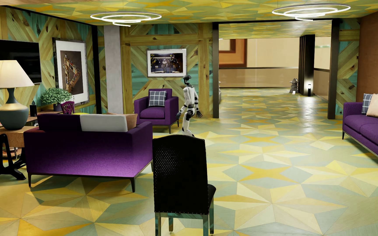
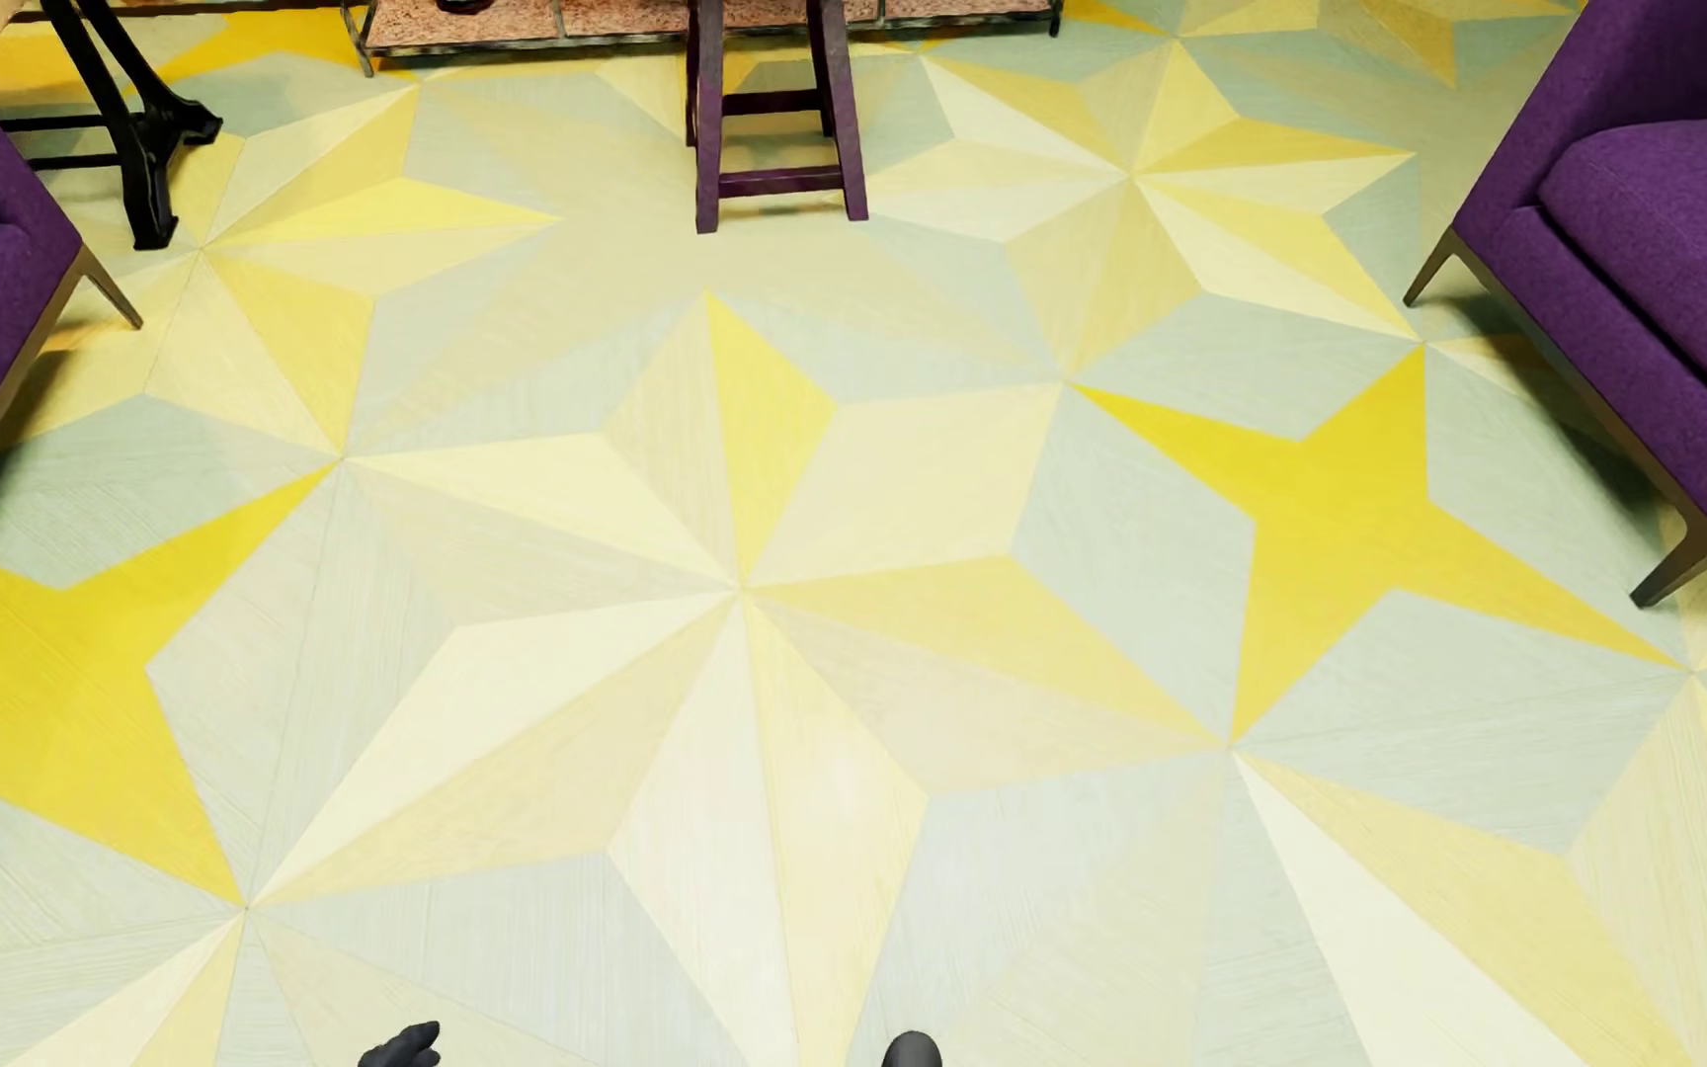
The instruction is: Go to the stool
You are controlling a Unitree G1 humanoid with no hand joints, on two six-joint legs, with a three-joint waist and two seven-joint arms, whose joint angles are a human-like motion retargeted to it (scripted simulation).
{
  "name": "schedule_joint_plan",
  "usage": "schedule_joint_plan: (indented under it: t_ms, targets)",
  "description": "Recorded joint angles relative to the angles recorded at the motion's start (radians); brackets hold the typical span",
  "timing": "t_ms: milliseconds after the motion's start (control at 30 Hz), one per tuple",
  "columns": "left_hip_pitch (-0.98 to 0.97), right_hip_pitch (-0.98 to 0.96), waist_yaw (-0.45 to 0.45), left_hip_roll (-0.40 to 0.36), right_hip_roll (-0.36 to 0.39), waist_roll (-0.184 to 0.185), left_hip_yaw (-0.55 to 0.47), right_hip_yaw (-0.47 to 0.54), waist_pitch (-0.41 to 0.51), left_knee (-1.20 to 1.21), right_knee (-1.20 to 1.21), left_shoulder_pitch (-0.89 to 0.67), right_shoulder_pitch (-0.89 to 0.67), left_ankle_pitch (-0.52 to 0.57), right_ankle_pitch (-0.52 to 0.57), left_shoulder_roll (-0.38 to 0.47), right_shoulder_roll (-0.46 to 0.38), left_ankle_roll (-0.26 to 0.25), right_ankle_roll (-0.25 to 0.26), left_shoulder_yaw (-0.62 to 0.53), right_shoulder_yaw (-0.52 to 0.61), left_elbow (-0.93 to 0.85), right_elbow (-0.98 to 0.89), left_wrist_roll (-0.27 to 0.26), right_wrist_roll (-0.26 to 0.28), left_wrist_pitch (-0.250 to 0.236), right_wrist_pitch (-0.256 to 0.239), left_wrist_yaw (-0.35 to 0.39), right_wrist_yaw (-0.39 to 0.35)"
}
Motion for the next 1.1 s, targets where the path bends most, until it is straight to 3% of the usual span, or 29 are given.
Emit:
schedule_joint_plan:
  t_ms: [33, 67, 100, 133, 200, 233, 300, 333, 367, 400, 433, 500, 567, 600, 667, 733, 767, 833, 900, 933, 967, 1067, 1100]
  targets:
    - [-0.069, 0.026, -0.003, 0.01, 0.013, 0.012, -0.021, -0.01, 0.004, 0.181, 0.047, 0.011, -0.037, 0.138, -0.057, -0.01, -0.005, -0.089, -0.003, 0.013, 0.045, 0.026, 0.005, -0.014, -0.043, 0.03, -0.007, 0.009, 0.051]
    - [-0.144, 0.068, -0.006, 0.011, 0.022, 0.023, -0.053, -0.029, 0.009, 0.344, 0.065, 0.011, -0.072, 0.247, -0.104, 0.005, -0.011, -0.107, -0.005, -0.025, 0.068, 0.057, -0.02, 0.009, -0.068, 0.049, -0.029, -0.034, 0.088]
    - [-0.218, 0.113, -0.009, 0.032, 0.033, 0.036, -0.066, -0.048, 0.013, 0.482, 0.074, 0.009, -0.112, 0.275, -0.142, 0.043, -0.011, -0.122, -0.003, -0.09, 0.05, 0.086, -0.049, 0.059, -0.072, 0.051, -0.053, -0.121, 0.064]
    - [-0.292, 0.154, -0.007, 0.091, 0.049, 0.052, -0.053, -0.057, 0.017, 0.573, 0.08, 0.009, -0.151, 0.243, -0.175, 0.064, -0.005, -0.083, 0.001, -0.124, 0.007, 0.103, -0.086, 0.096, -0.053, 0.043, -0.066, -0.198, -0.013]
    - [-0.402, 0.231, 0.015, 0.226, 0.085, 0.081, 0.024, -0.033, 0.019, 0.578, 0.074, 0.045, -0.258, 0.225, -0.228, 0.034, 0.014, 0.024, 0.015, -0.075, -0.082, 0.111, -0.107, 0.08, -0.01, 0.076, -0.084, -0.21, -0.191]
    - [-0.436, 0.259, 0.031, 0.266, 0.101, 0.092, 0.068, -0.01, 0.019, 0.502, 0.076, 0.062, -0.324, 0.181, -0.255, 0.018, 0.021, 0.034, 0.022, -0.04, -0.083, 0.112, -0.115, 0.057, -0.012, 0.092, -0.085, -0.185, -0.228]
    - [-0.478, 0.302, 0.063, 0.308, 0.131, 0.107, 0.155, 0.037, 0.014, 0.239, 0.077, 0.089, -0.456, 0.125, -0.305, 0.014, 0.012, 0.037, 0.036, -0.001, -0.022, 0.117, -0.148, 0.037, -0.042, 0.095, -0.111, -0.158, -0.198]
    - [-0.477, 0.324, 0.074, 0.315, 0.142, 0.113, 0.202, 0.063, 0.009, 0.054, 0.068, 0.1, -0.514, 0.143, -0.327, 0.015, -0.001, 0.055, 0.043, 0.013, 0.014, 0.122, -0.176, 0.033, -0.057, 0.097, -0.145, -0.152, -0.172]
    - [-0.465, 0.347, 0.082, 0.307, 0.151, 0.116, 0.227, 0.09, 0.002, -0.156, 0.052, 0.107, -0.564, 0.18, -0.344, 0.014, -0.011, 0.043, 0.049, 0.025, 0.043, 0.131, -0.205, 0.029, -0.067, 0.104, -0.174, -0.153, -0.152]
    - [-0.443, 0.37, 0.088, 0.285, 0.158, 0.118, 0.191, 0.118, -0.005, -0.357, 0.04, 0.116, -0.605, 0.205, -0.365, 0.012, -0.015, 0.007, 0.057, 0.037, 0.058, 0.139, -0.236, 0.025, -0.068, 0.109, -0.196, -0.153, -0.139]
    - [-0.414, 0.395, 0.092, 0.275, 0.16, 0.119, 0.146, 0.143, -0.011, -0.503, 0.03, 0.124, -0.635, 0.224, -0.383, 0.012, -0.018, 0.05, 0.066, 0.039, 0.067, 0.149, -0.264, 0.03, -0.072, 0.112, -0.209, -0.156, -0.142]
    - [-0.359, 0.45, 0.091, 0.293, 0.138, 0.12, 0.222, 0.176, -0.014, -0.517, 0.045, 0.129, -0.649, 0.317, -0.421, 0.008, -0.022, 0.088, 0.096, 0.024, 0.07, 0.177, -0.314, 0.049, -0.081, 0.118, -0.214, -0.177, -0.172]
    - [-0.339, 0.474, 0.095, 0.268, 0.073, 0.106, 0.256, 0.186, -0.006, -0.39, 0.145, 0.107, -0.599, 0.232, -0.397, -0.003, -0.019, 0.139, 0.134, 0.017, 0.04, 0.197, -0.345, 0.066, -0.053, 0.134, -0.212, -0.176, -0.23]
    - [-0.32, 0.468, 0.095, 0.246, 0.036, 0.096, 0.268, 0.184, -0.001, -0.339, 0.23, 0.088, -0.549, 0.175, -0.339, -0.012, -0.019, 0.141, 0.139, 0.018, 0.026, 0.198, -0.345, 0.073, -0.037, 0.138, -0.204, -0.162, -0.243]
    - [-0.242, 0.384, 0.094, 0.174, -0.037, 0.075, 0.308, 0.225, 0.009, -0.345, 0.457, 0.055, -0.456, 0.111, -0.109, -0.048, -0.043, 0.15, 0.144, 0.008, 0.029, 0.176, -0.309, 0.073, -0.015, 0.111, -0.184, -0.144, -0.217]
    - [-0.148, 0.224, 0.096, 0.093, -0.125, 0.042, 0.346, 0.273, 0.026, -0.386, 0.764, 0.029, -0.386, 0.067, 0.119, -0.084, -0.081, 0.168, 0.164, 0.004, 0.081, 0.135, -0.228, 0.052, -0.024, 0.063, -0.139, -0.124, -0.12]
    - [-0.121, 0.143, 0.092, 0.066, -0.167, 0.022, 0.355, 0.288, 0.036, -0.376, 0.88, 0.0, -0.358, 0.035, 0.143, -0.091, -0.082, 0.174, 0.172, -0.004, 0.093, 0.113, -0.173, 0.044, -0.021, 0.062, -0.1, -0.103, -0.098]
    - [-0.097, 0.009, 0.074, 0.036, -0.185, -0.006, 0.333, 0.265, 0.049, -0.341, 0.976, -0.056, -0.306, -0.023, 0.037, -0.071, -0.035, 0.177, 0.148, -0.033, 0.089, 0.121, -0.03, 0.05, 0.013, 0.043, -0.008, -0.06, -0.091]
    - [-0.067, -0.07, 0.05, 0.012, -0.21, -0.018, 0.287, 0.161, 0.049, -0.342, 0.885, -0.131, -0.225, -0.06, -0.021, -0.048, -0.023, 0.171, 0.115, -0.091, 0.166, 0.157, 0.036, 0.088, -0.019, 0.044, 0.003, -0.079, 0.018]
    - [-0.055, -0.096, 0.038, 0.003, -0.206, -0.021, 0.266, 0.105, 0.045, -0.347, 0.781, -0.167, -0.178, -0.077, -0.057, -0.037, -0.031, 0.165, 0.102, -0.126, 0.192, 0.166, 0.022, 0.1, -0.032, 0.034, -0.032, -0.101, 0.066]
    - [-0.043, -0.111, 0.027, -0.006, -0.191, -0.024, 0.245, 0.058, 0.038, -0.353, 0.647, -0.195, -0.125, -0.095, -0.075, -0.033, -0.037, 0.158, 0.103, -0.155, 0.169, 0.165, -0.011, 0.107, -0.013, 0.025, -0.058, -0.118, 0.084]
    - [0.0, -0.092, 0.004, -0.036, -0.107, -0.033, 0.199, 0.031, 0.007, -0.396, 0.074, -0.229, 0.008, -0.144, -0.012, -0.043, -0.012, 0.14, 0.149, -0.198, 0.006, 0.123, -0.112, 0.086, 0.075, -0.023, -0.066, -0.112, -0.012]
    - [0.018, -0.061, 0.0, -0.04, -0.098, -0.037, 0.184, 0.011, -0.005, -0.417, -0.103, -0.231, 0.03, -0.154, 0.069, -0.046, 0.009, 0.132, 0.096, -0.2, -0.029, 0.114, -0.131, 0.077, 0.083, -0.023, -0.061, -0.097, -0.051]
